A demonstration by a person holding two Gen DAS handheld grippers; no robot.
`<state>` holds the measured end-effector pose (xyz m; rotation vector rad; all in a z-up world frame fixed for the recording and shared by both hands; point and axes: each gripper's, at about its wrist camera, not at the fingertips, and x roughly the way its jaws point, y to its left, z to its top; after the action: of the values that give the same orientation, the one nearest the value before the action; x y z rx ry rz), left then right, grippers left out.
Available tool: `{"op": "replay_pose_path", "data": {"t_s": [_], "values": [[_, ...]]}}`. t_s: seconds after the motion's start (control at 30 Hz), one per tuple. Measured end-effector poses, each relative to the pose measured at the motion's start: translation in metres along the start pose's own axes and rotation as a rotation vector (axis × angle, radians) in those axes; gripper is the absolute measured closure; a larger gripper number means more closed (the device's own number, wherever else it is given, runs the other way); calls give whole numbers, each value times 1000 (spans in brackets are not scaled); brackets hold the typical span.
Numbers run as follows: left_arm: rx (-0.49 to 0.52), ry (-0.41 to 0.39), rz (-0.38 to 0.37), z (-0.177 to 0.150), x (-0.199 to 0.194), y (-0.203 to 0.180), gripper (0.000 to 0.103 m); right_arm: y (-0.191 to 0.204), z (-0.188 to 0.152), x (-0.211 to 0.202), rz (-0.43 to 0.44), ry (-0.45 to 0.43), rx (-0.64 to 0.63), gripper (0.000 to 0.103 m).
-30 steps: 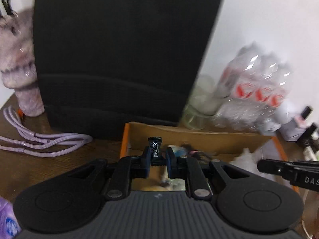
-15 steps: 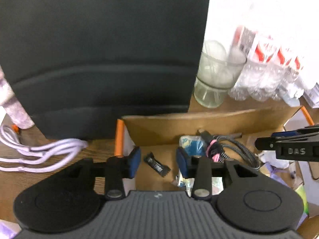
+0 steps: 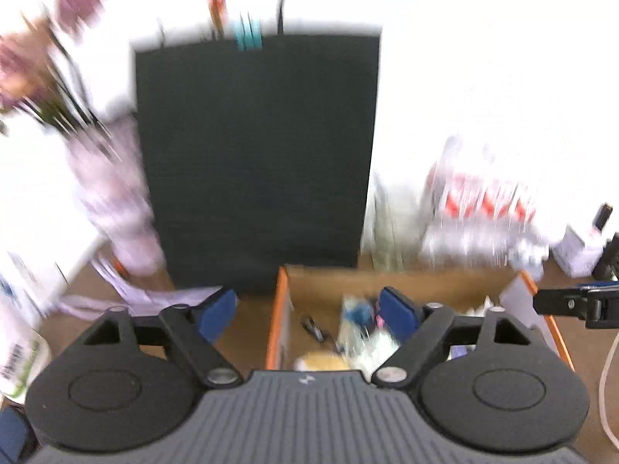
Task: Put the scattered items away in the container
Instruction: 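Move both grippers back from the box toward the remaining items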
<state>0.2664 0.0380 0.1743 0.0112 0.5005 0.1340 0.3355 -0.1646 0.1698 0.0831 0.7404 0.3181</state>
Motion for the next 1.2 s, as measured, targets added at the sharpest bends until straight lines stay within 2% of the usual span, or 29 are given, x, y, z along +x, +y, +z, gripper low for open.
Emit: {"op": "replay_pose_path", "data": {"t_s": [0.03, 0.1, 0.2, 0.27, 0.37, 0.43, 0.53, 0.6, 0.67, 0.8, 0.87, 0.93, 1.0, 1.07, 1.1, 1.13, 1.2], "values": [[2, -76, 11, -13, -20, -3, 8, 2, -12, -14, 1, -56, -12, 31], [-3, -161, 18, -38, -56, -4, 6, 6, -41, -44, 5, -189, -28, 25], [-55, -198, 1, -85, -114, 7, 3, 8, -85, -85, 0, -339, -41, 19], [-91, -234, -35, -115, -150, 10, 1, 12, -112, -108, 1, -394, -45, 19], [-114, -258, -22, -162, -191, 14, 0, 22, -157, -140, 11, -435, -56, 16], [-93, -249, -12, -186, -210, 17, 0, 28, -190, -155, 31, -443, -60, 15], [-57, -210, 14, -225, -232, 20, 0, 31, -238, -171, 61, -448, -63, 15], [-63, -172, -17, -247, -243, 22, 0, 33, -270, -178, 40, -431, -47, 15], [-69, -133, -71, -260, -245, 21, 0, 34, -296, -180, 23, -394, -67, 15], [-31, -127, -122, -274, -248, 11, 0, 44, -336, -188, 2, -357, -150, 15], [-23, -96, -150, -273, -240, 5, 1, 46, -347, -186, 8, -328, -185, 15], [6, -74, -166, -266, -225, -1, 8, 44, -347, -176, -6, -291, -213, 15], [66, -68, -201, -250, -203, -7, 9, 39, -339, -159, 7, -245, -227, 18], [116, -54, -239, -231, -177, -12, 17, 33, -323, -137, 18, -185, -193, 27], [140, -34, -265, -221, -160, -18, 19, 29, -318, -127, 26, -164, -173, 36], [162, -15, -291, -215, -145, -24, 19, 25, -313, -115, 35, -138, -153, 40], [238, 32, -279, -209, -114, -47, 20, 20, -309, -96, 43, -110, -128, 42]]}}
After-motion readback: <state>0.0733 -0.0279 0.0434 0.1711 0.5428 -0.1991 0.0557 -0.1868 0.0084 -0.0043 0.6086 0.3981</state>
